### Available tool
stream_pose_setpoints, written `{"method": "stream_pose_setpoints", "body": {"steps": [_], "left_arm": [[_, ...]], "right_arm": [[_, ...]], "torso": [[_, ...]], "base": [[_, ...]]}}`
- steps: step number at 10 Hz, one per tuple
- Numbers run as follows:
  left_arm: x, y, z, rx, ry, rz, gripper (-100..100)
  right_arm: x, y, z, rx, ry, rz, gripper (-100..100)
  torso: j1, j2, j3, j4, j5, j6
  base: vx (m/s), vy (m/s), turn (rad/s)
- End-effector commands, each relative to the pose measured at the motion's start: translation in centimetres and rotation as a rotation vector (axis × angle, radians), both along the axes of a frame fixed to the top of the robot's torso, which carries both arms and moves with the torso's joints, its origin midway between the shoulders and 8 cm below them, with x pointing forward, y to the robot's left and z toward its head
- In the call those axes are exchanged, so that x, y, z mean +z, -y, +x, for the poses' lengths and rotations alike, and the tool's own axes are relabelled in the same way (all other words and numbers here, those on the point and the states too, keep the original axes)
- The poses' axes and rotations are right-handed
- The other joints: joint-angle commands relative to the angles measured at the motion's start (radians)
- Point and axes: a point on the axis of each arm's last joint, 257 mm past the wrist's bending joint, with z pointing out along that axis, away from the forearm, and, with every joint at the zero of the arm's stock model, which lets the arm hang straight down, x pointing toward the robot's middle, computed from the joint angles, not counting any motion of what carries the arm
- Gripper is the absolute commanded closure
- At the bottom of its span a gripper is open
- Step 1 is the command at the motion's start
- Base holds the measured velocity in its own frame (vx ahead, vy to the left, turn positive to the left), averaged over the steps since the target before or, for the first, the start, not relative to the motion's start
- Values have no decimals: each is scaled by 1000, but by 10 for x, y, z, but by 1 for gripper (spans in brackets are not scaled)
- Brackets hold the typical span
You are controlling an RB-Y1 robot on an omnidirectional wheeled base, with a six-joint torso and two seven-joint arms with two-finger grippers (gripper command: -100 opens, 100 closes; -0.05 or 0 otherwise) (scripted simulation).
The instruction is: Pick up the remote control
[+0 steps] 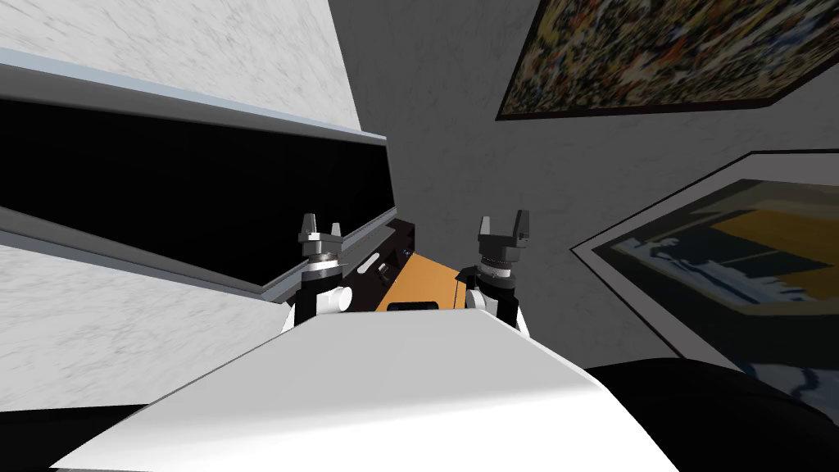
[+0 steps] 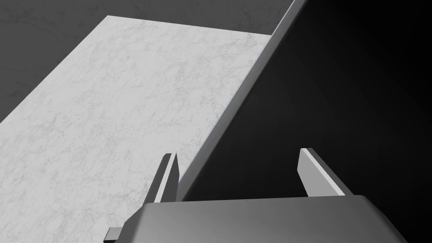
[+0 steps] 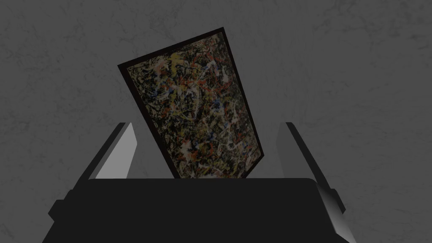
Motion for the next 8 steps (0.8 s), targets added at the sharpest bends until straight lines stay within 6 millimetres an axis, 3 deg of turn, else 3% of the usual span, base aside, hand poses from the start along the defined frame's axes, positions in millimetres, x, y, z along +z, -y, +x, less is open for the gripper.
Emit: {"method": "stream_pose_setpoints", "body": {"steps": [1, 8], "left_arm": [[-5, 1, 5, -16, -23, 17, -100], [-53, -13, 41, -69, -204, -17, -100]], "right_arm": [[0, 0, 0, 0, 0, 0, 0], [0, 0, 0, 0, 0, 0, 0]], "torso": [[0, 0, 0, 0, 0, 0], [1, -3, -1, -1, 0, 0]], "base": [[6, 2, 21], [25, 7, 54]]}}
